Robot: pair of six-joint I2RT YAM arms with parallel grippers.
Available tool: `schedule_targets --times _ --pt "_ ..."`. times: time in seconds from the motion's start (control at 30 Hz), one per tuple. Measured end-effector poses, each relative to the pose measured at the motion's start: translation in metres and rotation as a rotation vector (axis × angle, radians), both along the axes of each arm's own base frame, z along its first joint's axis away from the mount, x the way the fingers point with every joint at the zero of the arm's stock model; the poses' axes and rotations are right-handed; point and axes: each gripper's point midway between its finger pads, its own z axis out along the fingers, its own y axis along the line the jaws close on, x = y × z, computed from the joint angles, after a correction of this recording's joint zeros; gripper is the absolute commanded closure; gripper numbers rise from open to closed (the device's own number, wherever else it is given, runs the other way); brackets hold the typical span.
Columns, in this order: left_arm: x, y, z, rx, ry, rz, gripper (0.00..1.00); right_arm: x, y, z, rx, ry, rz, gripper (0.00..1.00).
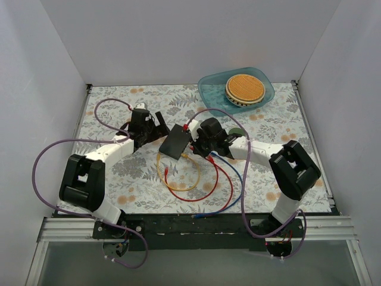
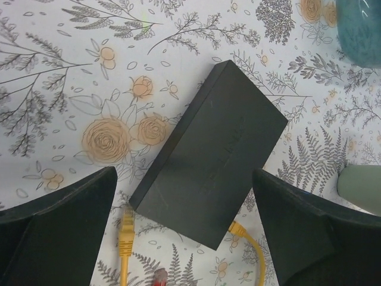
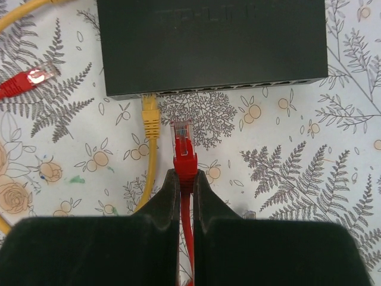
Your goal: Insert the plug into the switch port
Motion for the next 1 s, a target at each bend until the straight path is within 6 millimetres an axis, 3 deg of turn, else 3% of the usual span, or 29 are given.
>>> schedule_targets --times 0.17,0.6,1.0 --pt "0.011 -0.014 -0.012 -0.020 0.012 -0.056 0.04 0.002 0.000 -0.023 -0.051 0.075 -0.006 0.99" --pt "0.022 -0.028 -0.045 -0.020 0.070 -0.127 0.02 0.008 0.010 -0.044 -0.114 0.178 0.004 0.99" --pt "0.020 -0.035 -0.047 -0.045 0.041 -0.177 0.02 0.010 0.013 -0.048 -0.168 0.241 0.003 0.99"
